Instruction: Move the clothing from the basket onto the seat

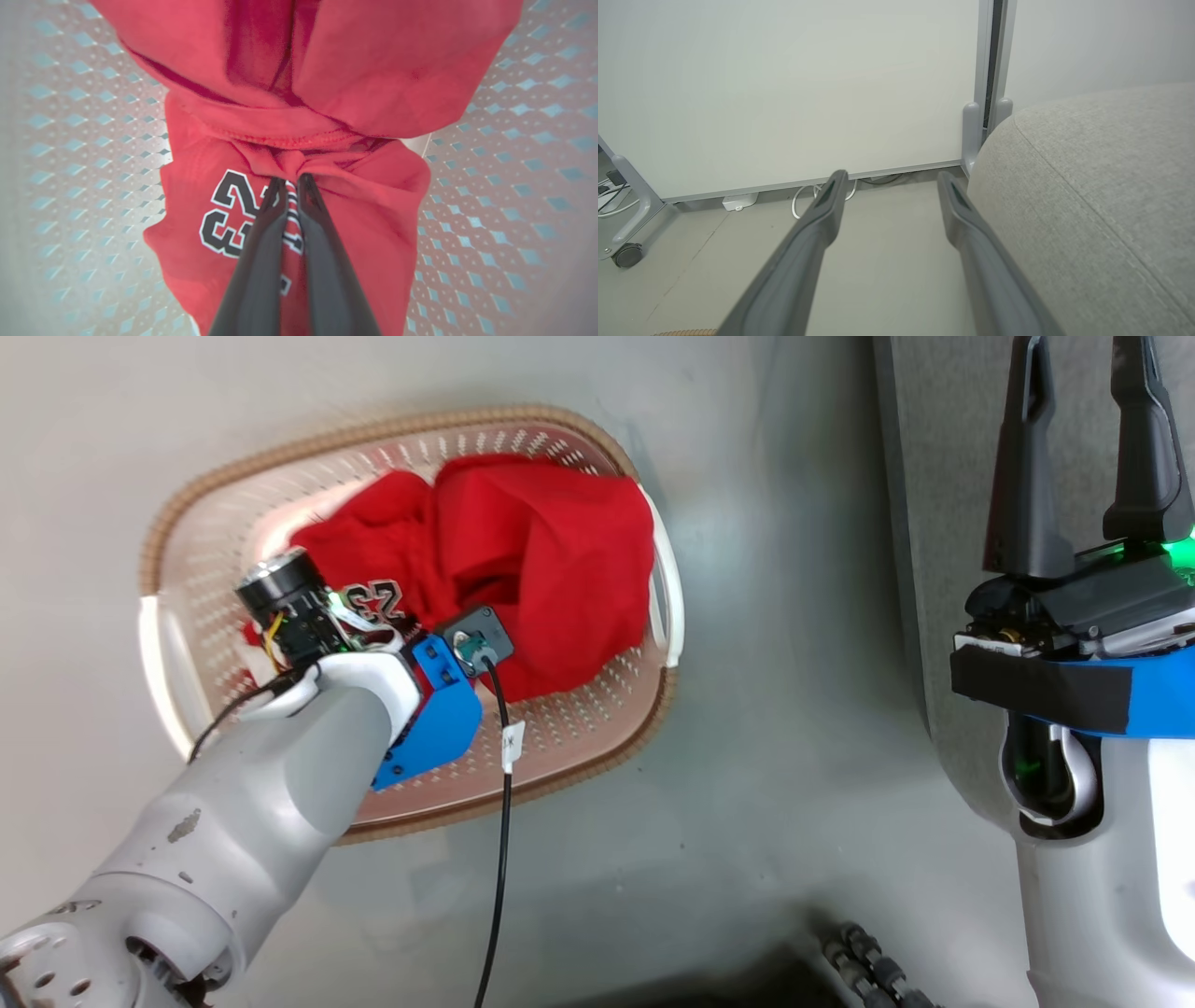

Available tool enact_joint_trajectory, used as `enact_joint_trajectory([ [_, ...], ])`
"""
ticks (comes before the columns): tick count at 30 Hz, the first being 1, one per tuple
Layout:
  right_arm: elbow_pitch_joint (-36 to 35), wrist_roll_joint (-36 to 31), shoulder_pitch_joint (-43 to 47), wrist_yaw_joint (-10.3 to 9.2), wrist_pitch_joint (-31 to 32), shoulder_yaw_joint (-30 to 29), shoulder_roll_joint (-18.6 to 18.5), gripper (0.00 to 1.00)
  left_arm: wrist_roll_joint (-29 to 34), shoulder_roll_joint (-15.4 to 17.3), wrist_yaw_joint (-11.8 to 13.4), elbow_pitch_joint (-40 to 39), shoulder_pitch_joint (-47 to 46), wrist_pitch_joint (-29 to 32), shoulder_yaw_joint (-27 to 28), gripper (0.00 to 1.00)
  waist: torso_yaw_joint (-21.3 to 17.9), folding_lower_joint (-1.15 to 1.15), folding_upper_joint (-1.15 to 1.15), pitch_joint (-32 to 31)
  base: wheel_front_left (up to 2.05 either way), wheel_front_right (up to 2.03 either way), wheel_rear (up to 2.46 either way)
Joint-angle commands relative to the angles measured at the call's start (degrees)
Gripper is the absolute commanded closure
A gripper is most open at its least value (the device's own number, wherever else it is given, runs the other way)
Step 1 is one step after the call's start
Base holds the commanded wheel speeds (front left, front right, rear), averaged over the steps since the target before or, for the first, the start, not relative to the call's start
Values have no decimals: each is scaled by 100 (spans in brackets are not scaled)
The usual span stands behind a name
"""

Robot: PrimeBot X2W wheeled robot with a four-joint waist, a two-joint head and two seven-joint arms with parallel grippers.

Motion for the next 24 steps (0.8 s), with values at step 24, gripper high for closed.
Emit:
enact_joint_trajectory([
  [24, 401, -450, 637, 3, -2, -159, -18, 0, -1014, -454, -3, -48, 172, -1759, -18, 100, 827, 0, 0, -2181, 0, 0, 0],
])
